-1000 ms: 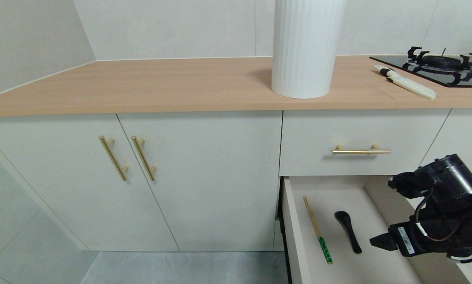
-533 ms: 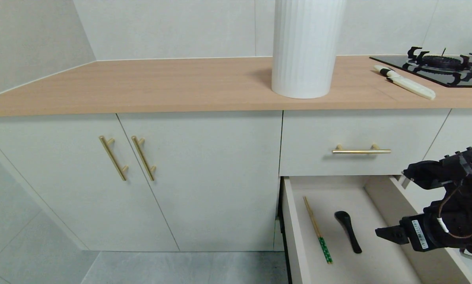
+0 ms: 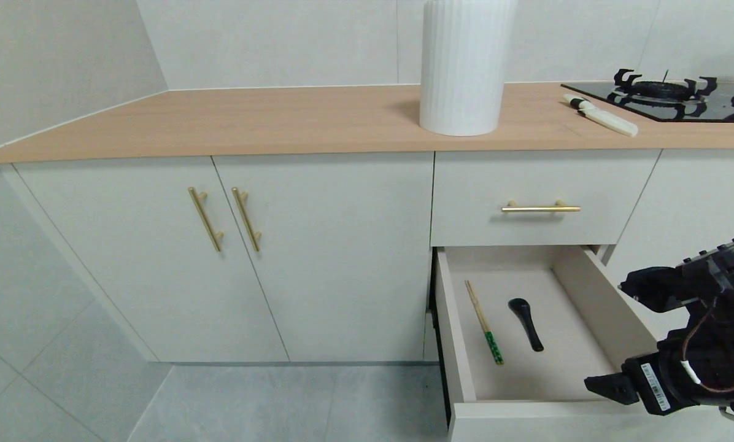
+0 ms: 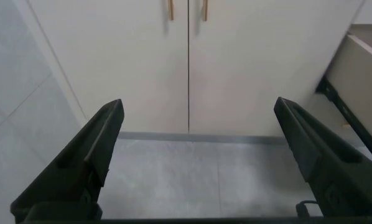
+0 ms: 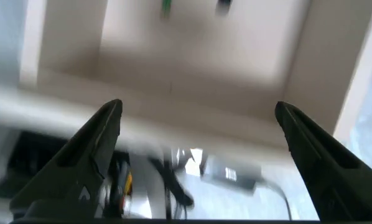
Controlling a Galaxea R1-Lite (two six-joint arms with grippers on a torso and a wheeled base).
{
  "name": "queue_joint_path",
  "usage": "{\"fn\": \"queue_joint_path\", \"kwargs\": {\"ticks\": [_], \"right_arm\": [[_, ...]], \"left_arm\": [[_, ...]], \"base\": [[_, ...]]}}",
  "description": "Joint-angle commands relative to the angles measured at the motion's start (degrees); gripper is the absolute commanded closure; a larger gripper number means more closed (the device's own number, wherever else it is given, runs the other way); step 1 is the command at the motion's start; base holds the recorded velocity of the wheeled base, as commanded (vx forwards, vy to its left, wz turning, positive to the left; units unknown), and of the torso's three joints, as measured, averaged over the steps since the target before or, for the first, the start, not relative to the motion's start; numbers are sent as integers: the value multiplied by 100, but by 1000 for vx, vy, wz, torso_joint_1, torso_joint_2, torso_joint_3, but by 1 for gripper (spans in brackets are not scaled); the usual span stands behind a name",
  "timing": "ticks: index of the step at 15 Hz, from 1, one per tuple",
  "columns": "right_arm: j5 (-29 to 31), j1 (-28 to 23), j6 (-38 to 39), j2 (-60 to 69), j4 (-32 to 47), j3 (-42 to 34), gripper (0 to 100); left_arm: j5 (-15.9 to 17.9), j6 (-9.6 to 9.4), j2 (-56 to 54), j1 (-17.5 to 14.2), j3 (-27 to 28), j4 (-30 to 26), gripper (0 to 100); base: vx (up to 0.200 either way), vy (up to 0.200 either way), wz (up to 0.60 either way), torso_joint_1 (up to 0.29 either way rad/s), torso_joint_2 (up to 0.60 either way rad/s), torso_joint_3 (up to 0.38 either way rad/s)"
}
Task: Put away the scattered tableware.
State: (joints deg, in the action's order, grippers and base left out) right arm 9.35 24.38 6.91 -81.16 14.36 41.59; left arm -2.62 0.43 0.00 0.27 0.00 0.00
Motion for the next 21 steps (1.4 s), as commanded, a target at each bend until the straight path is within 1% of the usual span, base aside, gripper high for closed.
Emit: {"fn": "queue_joint_path", "kwargs": {"ticks": [1,5,8,12,20,21], "right_arm": [[5,137,-120,-5,67,-116,0],[23,471,-832,48,76,-661,0],[23,629,-1113,31,76,-934,0],[23,928,-1131,-75,76,-1154,0],[102,902,-1104,-550,41,-1136,0],[348,867,-1043,-725,-56,-1101,0]], "left_arm": [[-2,1,0,0,0,0,0],[-2,1,0,0,0,0,0],[-2,1,0,0,0,0,0],[-2,1,0,0,0,0,0],[-2,1,0,0,0,0,0],[-2,1,0,0,0,0,0]], "base": [[0,0,0,0,0,0],[0,0,0,0,0,0],[0,0,0,0,0,0],[0,0,0,0,0,0],[0,0,0,0,0,0],[0,0,0,0,0,0]]}}
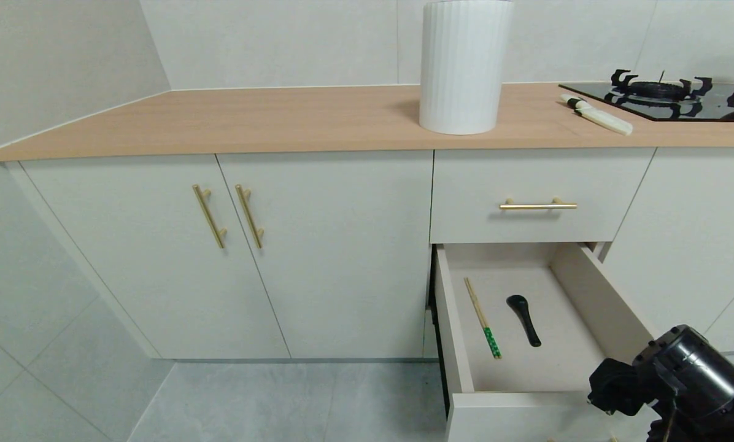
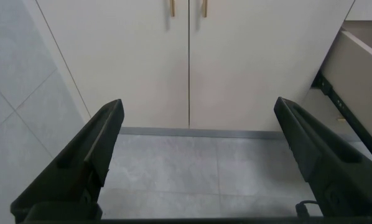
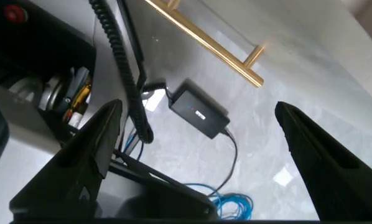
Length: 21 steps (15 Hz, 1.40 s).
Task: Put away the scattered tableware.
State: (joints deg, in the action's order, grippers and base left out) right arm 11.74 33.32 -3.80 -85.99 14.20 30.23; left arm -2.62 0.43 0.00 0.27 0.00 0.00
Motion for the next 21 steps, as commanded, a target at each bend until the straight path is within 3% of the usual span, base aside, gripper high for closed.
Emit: {"fn": "queue_joint_path", "kwargs": {"ticks": [1,16,21], "right_arm": [[162,-71,134,-322,-75,44,0],[540,-590,1883,-1745,-84,1257,0],[540,-730,2041,-1886,-849,1301,0]], "left_arm": [[-2,1,0,0,0,0,0],[-2,1,0,0,0,0,0],[-2,1,0,0,0,0,0]], "base": [[0,0,0,0,0,0],[0,0,0,0,0,0],[0,0,0,0,0,0]]}}
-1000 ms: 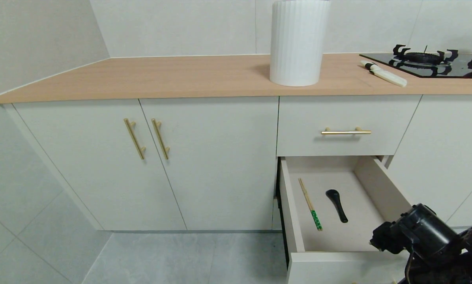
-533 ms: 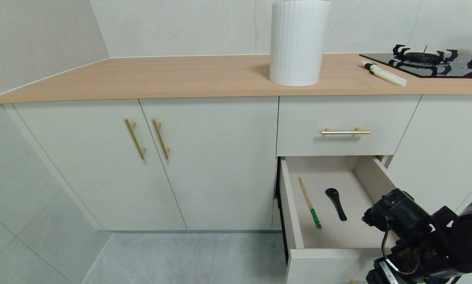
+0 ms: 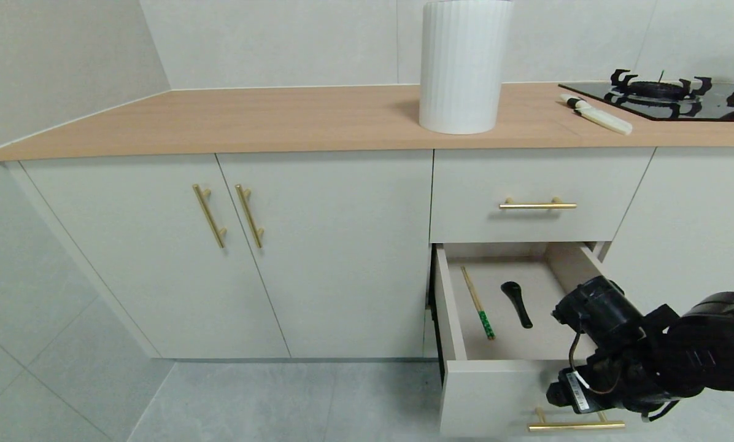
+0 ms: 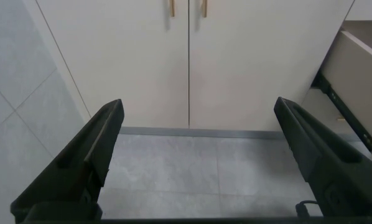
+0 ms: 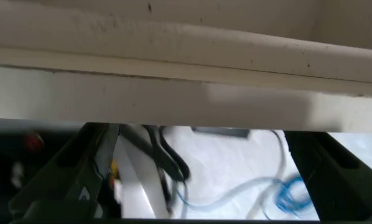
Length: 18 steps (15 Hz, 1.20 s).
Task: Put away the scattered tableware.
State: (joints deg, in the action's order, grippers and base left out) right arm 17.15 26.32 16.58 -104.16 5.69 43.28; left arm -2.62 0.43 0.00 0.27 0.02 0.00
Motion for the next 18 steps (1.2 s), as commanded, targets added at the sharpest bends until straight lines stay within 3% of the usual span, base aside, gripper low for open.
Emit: {"fn": "queue_joint_path", "kwargs": {"ticks": [1,7,18], "right_arm": [[-1,-83,3,-114,-147,-12,0],[-10,-549,3,-703,-1747,-162,0],[192,-769,205,-1722,-4806,-460,0]], "left_arm": [[-2,1,0,0,-2,0,0],[-2,1,0,0,-2,0,0],[-2,1,0,0,-2,0,0]], "base": [[0,0,0,0,0,0],[0,0,0,0,0,0],[0,0,0,0,0,0]]}}
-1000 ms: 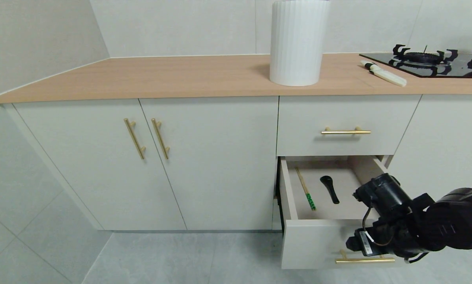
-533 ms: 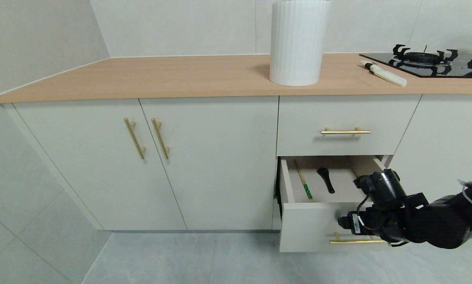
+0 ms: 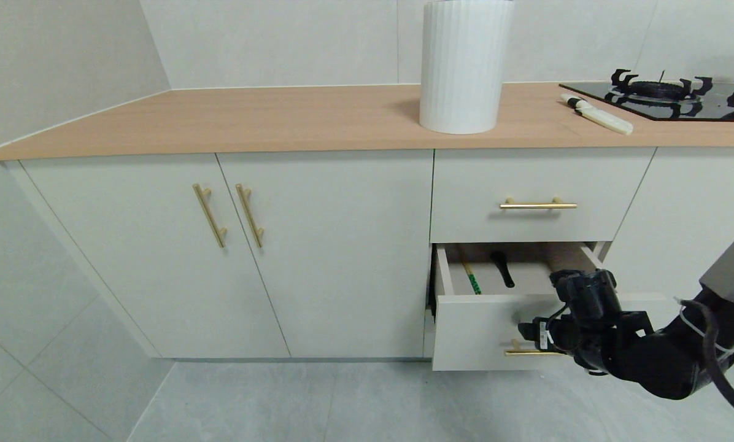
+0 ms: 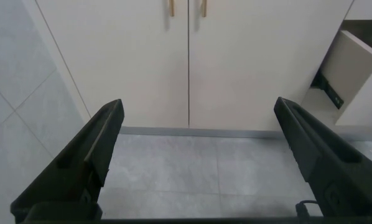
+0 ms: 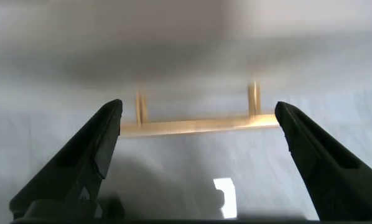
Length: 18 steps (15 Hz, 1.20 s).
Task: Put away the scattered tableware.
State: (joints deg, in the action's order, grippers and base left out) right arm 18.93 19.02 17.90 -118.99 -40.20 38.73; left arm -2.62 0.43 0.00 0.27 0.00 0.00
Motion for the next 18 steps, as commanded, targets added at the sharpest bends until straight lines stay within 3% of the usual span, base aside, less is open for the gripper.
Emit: {"fn": "queue_joint_path", "kwargs": {"ticks": [1,9,14,18], "right_arm": [[14,-74,135,-370,-541,3,0],[155,-223,109,-1618,-3292,161,0],[269,-487,109,-2154,-4030,724,0],[418,-680,109,-2418,-4039,1146,0]], "left_arm": [[-2,1,0,0,0,0,0],[-2,1,0,0,0,0,0],[-2,1,0,0,0,0,0],[-2,1,0,0,0,0,0]], "base": [[0,0,0,0,0,0],[0,0,0,0,0,0],[0,0,0,0,0,0],[0,0,0,0,0,0]]}}
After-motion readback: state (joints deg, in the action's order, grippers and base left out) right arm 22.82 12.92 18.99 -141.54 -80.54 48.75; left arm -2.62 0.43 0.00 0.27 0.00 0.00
